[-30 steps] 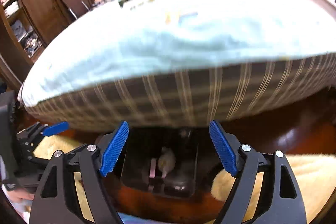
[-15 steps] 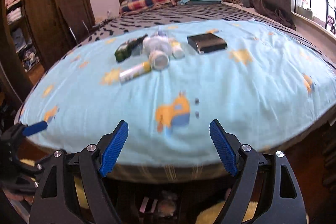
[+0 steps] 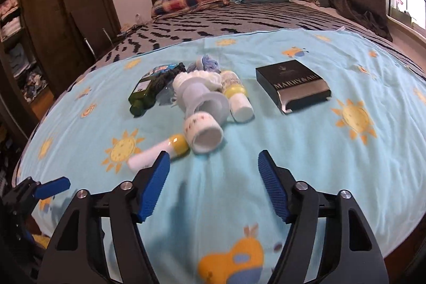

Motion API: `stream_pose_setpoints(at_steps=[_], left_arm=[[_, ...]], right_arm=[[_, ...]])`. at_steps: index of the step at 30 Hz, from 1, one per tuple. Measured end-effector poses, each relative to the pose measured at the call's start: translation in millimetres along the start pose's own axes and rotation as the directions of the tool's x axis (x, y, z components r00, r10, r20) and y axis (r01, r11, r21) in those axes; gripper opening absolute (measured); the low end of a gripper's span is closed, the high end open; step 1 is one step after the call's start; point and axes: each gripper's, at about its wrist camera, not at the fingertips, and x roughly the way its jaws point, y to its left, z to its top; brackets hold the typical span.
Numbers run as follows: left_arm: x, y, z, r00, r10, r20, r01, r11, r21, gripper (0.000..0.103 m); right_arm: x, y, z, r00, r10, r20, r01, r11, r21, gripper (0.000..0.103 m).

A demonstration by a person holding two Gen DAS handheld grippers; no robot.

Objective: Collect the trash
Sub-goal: 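Grasp the white sunscreen tube with the left gripper while the right gripper grasps the white tape roll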

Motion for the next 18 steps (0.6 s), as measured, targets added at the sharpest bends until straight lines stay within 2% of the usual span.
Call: stream_pose_setpoints(at_steps=[3, 6, 8, 15, 18], left_arm=[[10.1, -1.6, 8.0, 1.000, -0.004, -0.002, 0.004, 1.000, 0.006, 0.090], [21.1, -3.4, 14.7, 1.000, -0.007, -0.006, 0.007, 1.000, 0.013, 0.090], [26.5, -3.9, 18.8, 1.000, -0.015, -0.007, 0.015, 1.000, 0.014, 0.088], [51.8, -8.9, 36.7, 0.999, -0.036, -0.012, 0.036, 0.999, 0.029, 0.079], [61.5, -7.8, 45.7, 0.999, -0.044, -0.013, 0.045, 0.999, 0.027, 0.065]], right_arm=[[15.6, -0.4, 7.2, 0.999, 0.025, -0.027, -0.025, 1.000, 0.004, 0.061], [28.2, 0.2, 11.3, 0.998, 0.040, -0.052, -0.041, 0.999, -0.009, 0.052], [32.0, 1.2, 14.8, 0.997, 0.051, -0.057, -0.052, 0.998, -0.024, 0.036], [32.6, -4.8, 20.8, 0.998, 0.050, -0.037, -0.051, 0.998, -0.027, 0.035], [29.3, -10.4, 21.3, 0.998, 0.051, -0.022, -0.051, 0.999, -0.014, 0.035]])
